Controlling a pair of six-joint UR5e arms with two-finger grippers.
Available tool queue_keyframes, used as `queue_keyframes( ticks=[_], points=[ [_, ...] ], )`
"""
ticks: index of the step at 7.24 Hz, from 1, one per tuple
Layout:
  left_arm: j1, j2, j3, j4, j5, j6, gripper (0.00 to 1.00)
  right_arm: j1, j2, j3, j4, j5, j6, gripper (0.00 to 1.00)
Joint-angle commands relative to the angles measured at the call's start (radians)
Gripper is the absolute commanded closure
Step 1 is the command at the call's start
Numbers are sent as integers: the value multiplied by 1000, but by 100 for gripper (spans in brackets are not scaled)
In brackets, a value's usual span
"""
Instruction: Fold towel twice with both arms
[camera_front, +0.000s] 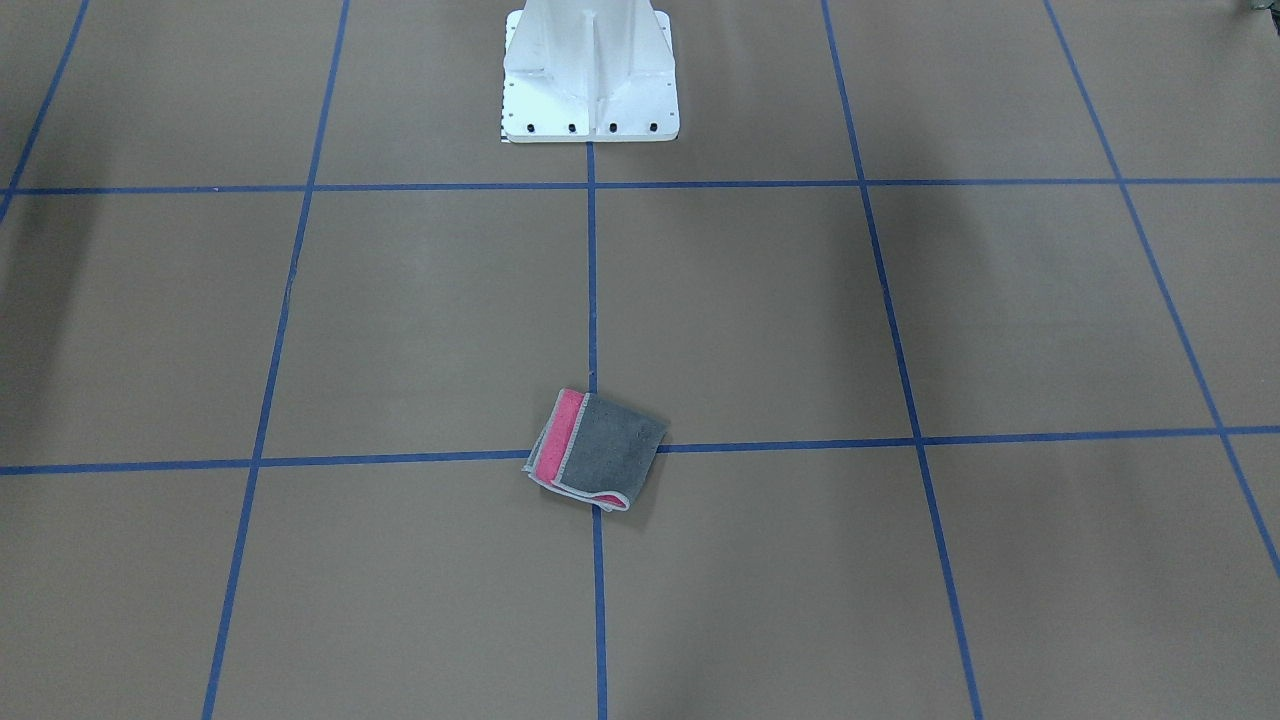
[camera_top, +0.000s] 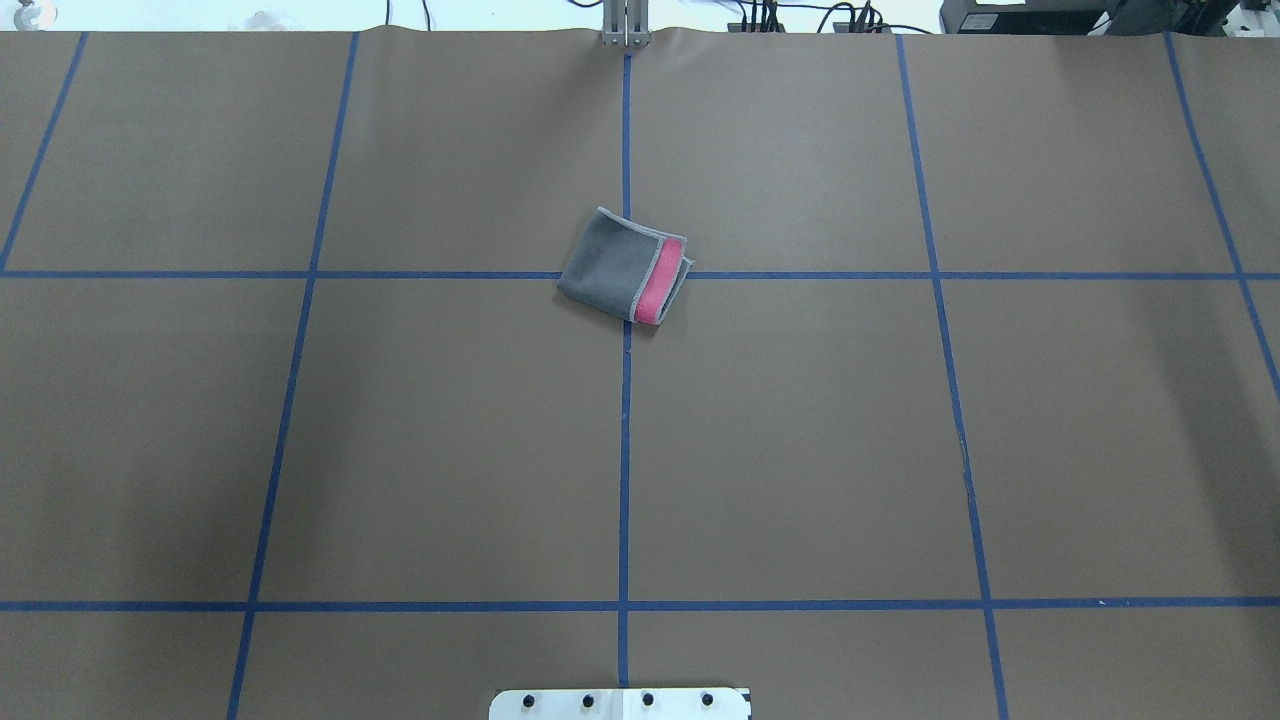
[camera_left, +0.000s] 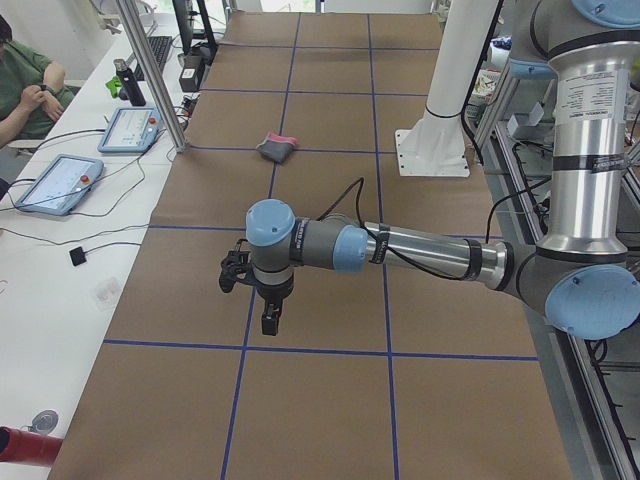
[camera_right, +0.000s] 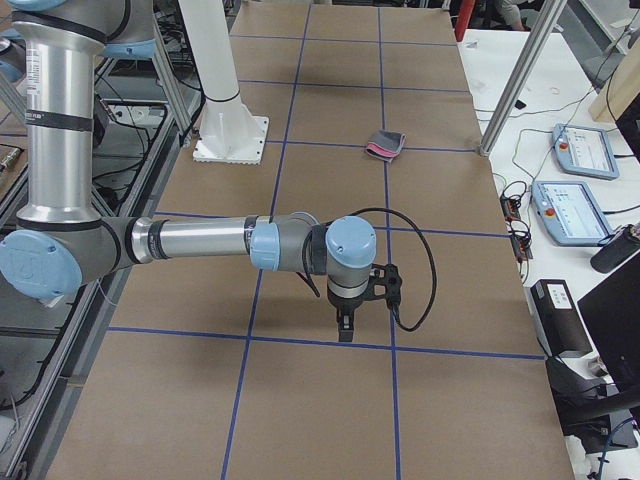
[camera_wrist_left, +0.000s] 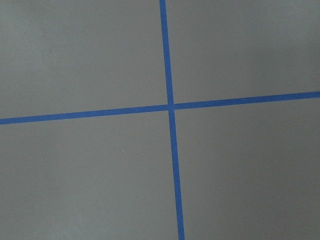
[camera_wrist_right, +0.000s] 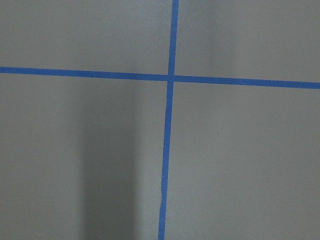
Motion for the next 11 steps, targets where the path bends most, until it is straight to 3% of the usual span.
queue_keyframes(
  ticks=[1,5,11],
  points=[
    [0,0,1,-1,0,1,0,1,0,0,0,0,0,0],
    [0,10,58,-13,-6,3,0,4,0,0,0,2,0,0],
    [-2,10,53,-15,-6,3,0,4,0,3,0,8,1,0]
  ],
)
